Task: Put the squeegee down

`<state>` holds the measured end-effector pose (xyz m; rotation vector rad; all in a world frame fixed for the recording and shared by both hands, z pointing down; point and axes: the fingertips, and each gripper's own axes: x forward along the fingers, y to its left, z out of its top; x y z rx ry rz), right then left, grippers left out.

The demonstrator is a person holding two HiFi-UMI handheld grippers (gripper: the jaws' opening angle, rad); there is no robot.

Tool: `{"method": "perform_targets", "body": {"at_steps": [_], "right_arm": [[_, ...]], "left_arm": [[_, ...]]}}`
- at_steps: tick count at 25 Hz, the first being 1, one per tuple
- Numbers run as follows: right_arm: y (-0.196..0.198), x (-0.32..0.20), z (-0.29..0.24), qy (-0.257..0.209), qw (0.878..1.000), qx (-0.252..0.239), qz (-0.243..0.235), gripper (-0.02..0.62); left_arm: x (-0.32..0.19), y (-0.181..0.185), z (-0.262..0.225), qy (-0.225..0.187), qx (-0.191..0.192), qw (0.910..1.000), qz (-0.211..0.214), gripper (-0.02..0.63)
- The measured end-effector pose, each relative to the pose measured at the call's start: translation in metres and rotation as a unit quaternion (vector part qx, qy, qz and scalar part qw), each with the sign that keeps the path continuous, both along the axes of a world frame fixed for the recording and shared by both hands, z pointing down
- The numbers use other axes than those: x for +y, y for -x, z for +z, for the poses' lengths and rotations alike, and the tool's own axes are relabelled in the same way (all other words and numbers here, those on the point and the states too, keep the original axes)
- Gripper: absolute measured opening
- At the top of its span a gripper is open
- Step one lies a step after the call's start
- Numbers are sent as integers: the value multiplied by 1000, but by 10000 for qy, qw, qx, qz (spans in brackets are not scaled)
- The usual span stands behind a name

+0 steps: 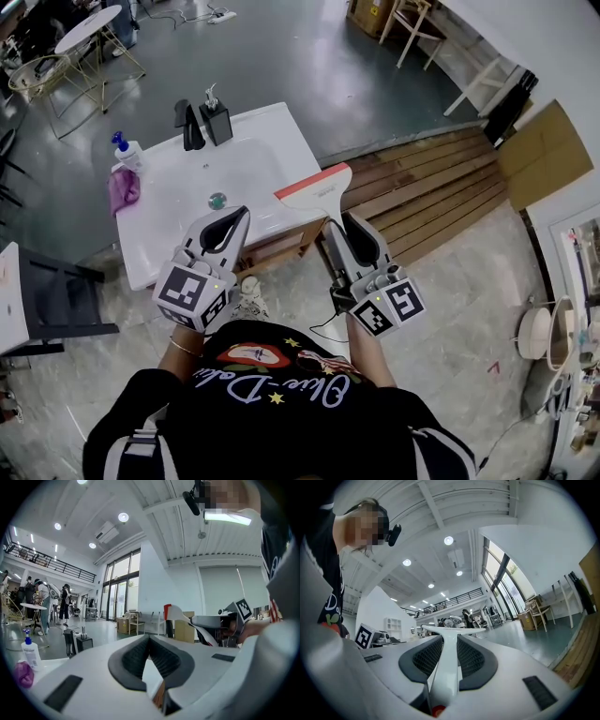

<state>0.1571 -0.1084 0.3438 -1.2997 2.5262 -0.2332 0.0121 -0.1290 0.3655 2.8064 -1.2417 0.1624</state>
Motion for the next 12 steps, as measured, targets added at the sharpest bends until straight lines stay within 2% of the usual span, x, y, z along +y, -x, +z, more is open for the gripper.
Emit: {"method": "perform_targets", "body": {"at_steps": [12], "right_arm": [[0,-30,-1,26,10000,86,-1,118]], "left_arm": [[-32,-3,-1,16,40,10000,38,-6]]}}
